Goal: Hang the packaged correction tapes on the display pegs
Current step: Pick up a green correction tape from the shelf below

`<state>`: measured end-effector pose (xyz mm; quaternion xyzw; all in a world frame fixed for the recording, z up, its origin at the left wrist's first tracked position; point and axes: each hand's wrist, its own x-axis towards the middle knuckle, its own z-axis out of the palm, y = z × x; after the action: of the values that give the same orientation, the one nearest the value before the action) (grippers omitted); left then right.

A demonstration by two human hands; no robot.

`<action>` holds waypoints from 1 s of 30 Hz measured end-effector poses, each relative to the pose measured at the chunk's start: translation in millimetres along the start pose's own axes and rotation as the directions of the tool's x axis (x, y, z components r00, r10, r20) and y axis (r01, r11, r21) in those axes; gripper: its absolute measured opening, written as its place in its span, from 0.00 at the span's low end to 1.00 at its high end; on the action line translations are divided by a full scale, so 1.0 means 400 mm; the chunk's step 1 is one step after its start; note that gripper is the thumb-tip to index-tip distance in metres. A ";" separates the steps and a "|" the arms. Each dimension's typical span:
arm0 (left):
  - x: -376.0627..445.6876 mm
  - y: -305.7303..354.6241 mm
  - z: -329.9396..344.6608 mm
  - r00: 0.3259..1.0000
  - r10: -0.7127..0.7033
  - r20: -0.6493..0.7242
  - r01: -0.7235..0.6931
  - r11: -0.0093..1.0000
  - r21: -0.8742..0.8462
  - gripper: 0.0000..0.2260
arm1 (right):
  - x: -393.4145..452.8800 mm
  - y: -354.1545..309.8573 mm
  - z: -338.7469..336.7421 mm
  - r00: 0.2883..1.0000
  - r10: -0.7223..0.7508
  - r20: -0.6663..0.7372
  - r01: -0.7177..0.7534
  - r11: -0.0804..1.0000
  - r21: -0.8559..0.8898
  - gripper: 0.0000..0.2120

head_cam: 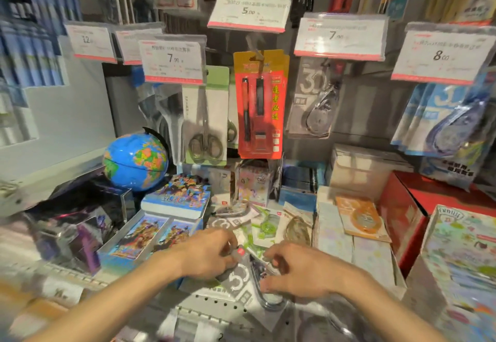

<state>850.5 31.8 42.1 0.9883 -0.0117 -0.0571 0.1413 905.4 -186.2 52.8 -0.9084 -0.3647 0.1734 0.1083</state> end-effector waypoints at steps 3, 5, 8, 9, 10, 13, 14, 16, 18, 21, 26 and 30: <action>0.008 -0.006 0.007 0.998 0.001 -0.057 0.000 1.000 0.005 0.16 | 0.016 -0.003 0.019 1.000 0.020 0.008 -0.020 0.999 -0.032 0.35; 0.023 -0.007 0.002 0.994 0.004 -0.112 0.000 0.999 0.037 0.14 | 0.024 -0.007 0.024 1.000 0.030 -0.004 -0.030 0.999 -0.030 0.33; 0.057 -0.004 -0.001 0.985 -0.018 -0.172 0.034 0.995 0.089 0.10 | 0.028 -0.011 0.028 0.999 0.032 -0.008 -0.032 0.999 -0.039 0.30; 0.068 -0.002 0.001 0.981 -0.025 -0.194 0.042 0.995 0.086 0.11 | 0.028 -0.010 0.028 0.999 0.038 -0.016 -0.038 0.999 -0.037 0.29; 0.078 0.001 0.005 0.975 -0.028 -0.219 0.043 0.997 0.065 0.12 | 0.027 -0.010 0.026 0.998 0.042 -0.038 -0.043 0.999 -0.025 0.28; 0.105 0.019 0.024 0.966 -0.053 -0.252 0.037 0.997 -0.069 0.11 | 0.031 0.004 0.019 0.980 0.045 -0.196 -0.054 0.998 -0.043 0.21; 0.113 0.028 0.029 0.971 -0.072 -0.226 0.048 0.993 -0.111 0.12 | 0.034 0.010 0.015 0.963 0.036 -0.266 -0.060 0.995 -0.082 0.18; 0.128 0.043 0.037 0.981 -0.117 -0.156 0.090 0.981 -0.169 0.19 | 0.040 0.024 0.014 0.931 0.023 -0.365 -0.085 0.984 -0.156 0.15; 0.141 0.055 0.039 0.979 -0.151 -0.133 0.129 0.978 -0.165 0.22 | 0.047 0.041 0.022 0.924 0.011 -0.381 -0.106 0.967 -0.230 0.14; 0.156 0.061 0.041 0.978 -0.201 -0.062 0.182 0.957 -0.225 0.23 | 0.057 0.063 0.040 0.939 0.001 -0.345 -0.100 0.958 -0.270 0.15; 0.172 0.044 0.045 0.971 -0.234 0.058 0.232 0.843 -0.486 0.27 | 0.055 0.079 0.044 0.938 -0.006 -0.347 -0.095 0.957 -0.274 0.15; 0.161 0.031 0.003 0.970 -0.231 0.075 0.222 0.714 -0.664 0.17 | 0.051 0.083 0.038 0.935 -0.009 -0.355 -0.090 0.961 -0.261 0.14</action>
<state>914.1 17.0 37.6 0.8662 0.1314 -0.0678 0.4774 934.0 -194.3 23.5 -0.9382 -0.3409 -0.0423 0.0422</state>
